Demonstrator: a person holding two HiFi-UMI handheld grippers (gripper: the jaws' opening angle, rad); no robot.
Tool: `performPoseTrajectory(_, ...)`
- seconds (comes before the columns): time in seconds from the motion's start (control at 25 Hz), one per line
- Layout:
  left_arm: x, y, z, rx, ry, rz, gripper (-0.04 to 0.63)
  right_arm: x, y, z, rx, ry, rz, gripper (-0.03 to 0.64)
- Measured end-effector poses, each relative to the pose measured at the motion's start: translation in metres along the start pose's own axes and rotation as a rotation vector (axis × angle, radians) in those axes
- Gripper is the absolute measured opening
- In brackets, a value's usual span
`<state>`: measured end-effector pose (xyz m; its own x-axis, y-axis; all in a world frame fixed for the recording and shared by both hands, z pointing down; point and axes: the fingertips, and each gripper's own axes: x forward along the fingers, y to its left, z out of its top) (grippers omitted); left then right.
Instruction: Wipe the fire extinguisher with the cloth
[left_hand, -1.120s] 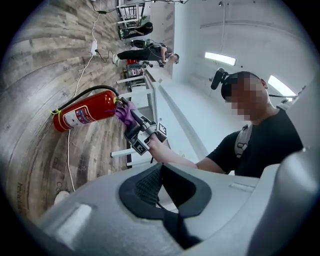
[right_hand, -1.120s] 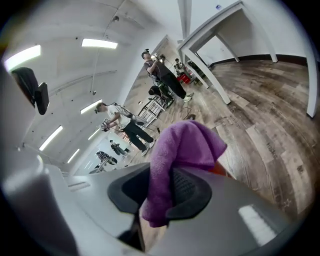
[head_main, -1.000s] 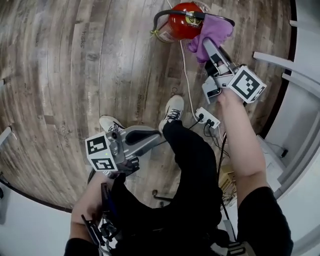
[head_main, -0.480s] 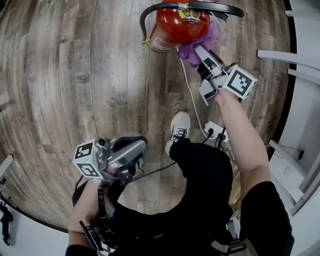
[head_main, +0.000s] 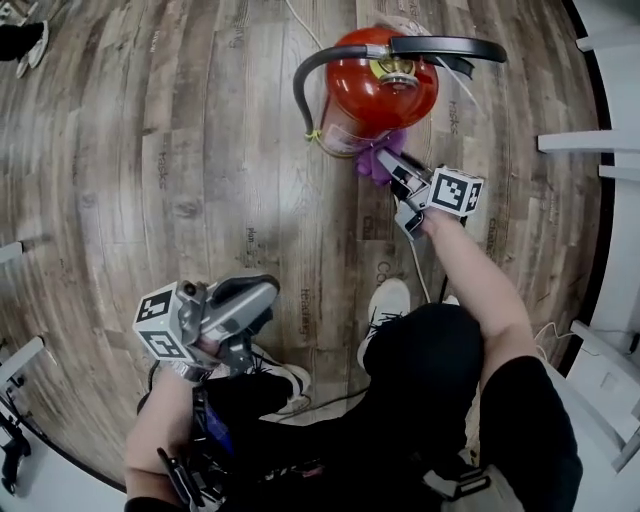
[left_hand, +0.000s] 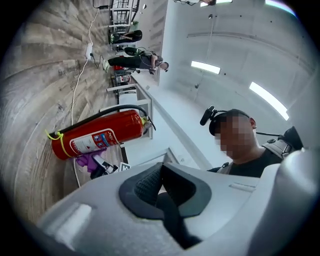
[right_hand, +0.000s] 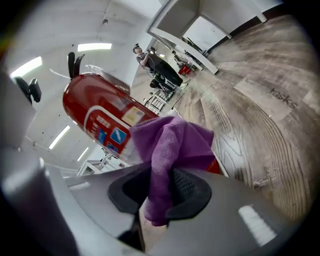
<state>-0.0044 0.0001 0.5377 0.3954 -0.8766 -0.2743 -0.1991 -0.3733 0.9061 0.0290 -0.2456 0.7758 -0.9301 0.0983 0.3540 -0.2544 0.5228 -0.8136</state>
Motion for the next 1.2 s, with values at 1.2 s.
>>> performPoseTrajectory(1.2, 0.024, 0.003, 0.051, 0.158, -0.037, 0.028, -0.003, -0.057, 0.151, 0.068, -0.579, 0.037, 0.019, 0.080)
